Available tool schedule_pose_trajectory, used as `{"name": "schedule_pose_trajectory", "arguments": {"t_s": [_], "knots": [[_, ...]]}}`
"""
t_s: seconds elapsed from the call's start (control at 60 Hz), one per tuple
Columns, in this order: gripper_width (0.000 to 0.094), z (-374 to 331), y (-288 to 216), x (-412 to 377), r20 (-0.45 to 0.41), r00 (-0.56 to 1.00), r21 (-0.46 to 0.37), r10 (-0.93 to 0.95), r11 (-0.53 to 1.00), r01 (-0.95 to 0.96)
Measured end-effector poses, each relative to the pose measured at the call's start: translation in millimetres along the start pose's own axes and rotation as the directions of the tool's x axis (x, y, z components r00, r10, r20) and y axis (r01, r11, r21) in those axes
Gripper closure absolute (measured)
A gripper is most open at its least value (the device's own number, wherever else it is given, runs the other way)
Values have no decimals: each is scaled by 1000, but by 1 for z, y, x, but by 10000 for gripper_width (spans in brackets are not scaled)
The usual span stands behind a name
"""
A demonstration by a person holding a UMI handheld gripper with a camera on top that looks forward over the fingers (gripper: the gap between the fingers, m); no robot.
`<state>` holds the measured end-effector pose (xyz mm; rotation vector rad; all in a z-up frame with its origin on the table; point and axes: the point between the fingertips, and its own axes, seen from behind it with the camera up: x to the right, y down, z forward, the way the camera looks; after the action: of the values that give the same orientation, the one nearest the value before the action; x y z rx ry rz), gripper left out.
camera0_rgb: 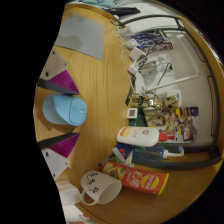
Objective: Arrange mouse
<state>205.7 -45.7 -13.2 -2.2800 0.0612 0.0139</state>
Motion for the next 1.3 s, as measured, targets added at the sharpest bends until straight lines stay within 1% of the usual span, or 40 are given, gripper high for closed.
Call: {"name": "schedule_pose_trajectory", "arguments": {"t_s": [0.017, 0.067, 0.1, 0.117, 0.15, 0.217, 0.25, 0.267, 0.283, 0.3, 0.35, 0.367, 0.383, 0.433, 0.483, 0.55, 0.6, 0.683, 0.75, 0.8, 0.9, 0.983, 1.05, 1.133, 1.3], "knots": [[208, 0, 0, 1, -7, 1000, 4, 2, 1000, -2], [413, 0, 0, 6, -34, 999, 19, 2, 1000, -1], [423, 0, 0, 6, -39, 999, 24, 19, 1000, -18], [447, 0, -1, 6, -42, 999, 28, 26, 999, -25], [465, 1, 0, 6, -49, 999, 22, 22, 1000, -21], [535, 1, 1, 3, -44, 999, 7, 17, 1000, -16], [556, 2, 0, 1, -40, 999, 2, 20, 1000, -20], [584, 2, 1, 0, -41, 999, 0, 17, 1000, -17], [584, 2, 1, 1, -44, 999, -4, 19, 1000, -19], [620, 2, 1, 0, -47, 999, -4, 23, 1000, -23], [628, 2, 1, 1, -59, 998, -12, 15, 1000, -16], [673, 2, 2, 0, -58, 998, -16, 16, 1000, -17], [659, 2, 1, -2, -56, 998, -17, 23, 1000, -24], [661, 2, 0, -2, -71, 997, -25, 35, 999, -37], [662, 0, -2, -3, -97, 994, -36, 53, 998, -57], [662, -7, -18, -5, -144, 988, -21, 50, 998, -53], [662, -20, -45, -11, -178, 982, 26, 57, 998, -53], [662, -46, -97, -34, -199, 977, 108, 74, 993, -53], [661, -65, -135, -66, -191, 980, 164, 60, 986, -29], [661, -73, -156, -95, -165, 985, 196, 51, 980, -18], [660, -88, -180, -161, -115, 993, 219, 1, 975, 24], [662, -88, -179, -214, -65, 997, 222, -34, 974, 47], [661, -79, -163, -250, -27, 998, 202, -59, 977, 64], [659, -61, -136, -286, 12, 997, 149, -79, 986, 77], [657, -25, -63, -316, 37, 996, 20, -75, 997, 75]]}}
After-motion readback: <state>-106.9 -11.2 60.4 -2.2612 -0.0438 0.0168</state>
